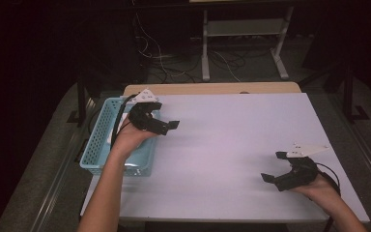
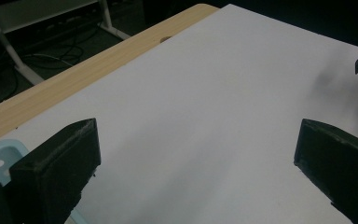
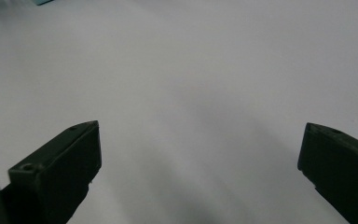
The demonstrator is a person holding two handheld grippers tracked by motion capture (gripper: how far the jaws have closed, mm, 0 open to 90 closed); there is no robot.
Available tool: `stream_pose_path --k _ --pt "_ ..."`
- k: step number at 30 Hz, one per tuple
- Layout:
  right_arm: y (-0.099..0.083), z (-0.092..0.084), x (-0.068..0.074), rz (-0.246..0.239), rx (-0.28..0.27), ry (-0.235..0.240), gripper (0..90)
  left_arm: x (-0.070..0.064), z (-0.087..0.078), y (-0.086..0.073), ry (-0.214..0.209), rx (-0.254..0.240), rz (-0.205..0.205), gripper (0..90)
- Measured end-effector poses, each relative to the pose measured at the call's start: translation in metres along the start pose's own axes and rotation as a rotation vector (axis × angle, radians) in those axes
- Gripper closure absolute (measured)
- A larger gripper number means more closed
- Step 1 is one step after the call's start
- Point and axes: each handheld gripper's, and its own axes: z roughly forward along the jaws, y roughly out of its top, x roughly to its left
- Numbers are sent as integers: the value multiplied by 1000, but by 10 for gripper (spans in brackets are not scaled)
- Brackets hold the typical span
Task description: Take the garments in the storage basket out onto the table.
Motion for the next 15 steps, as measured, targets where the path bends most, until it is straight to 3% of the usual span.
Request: stream_pose_path --k 15 --pt "0 1 -1 3 3 -8 0 13 11 12 16 1 -7 0"
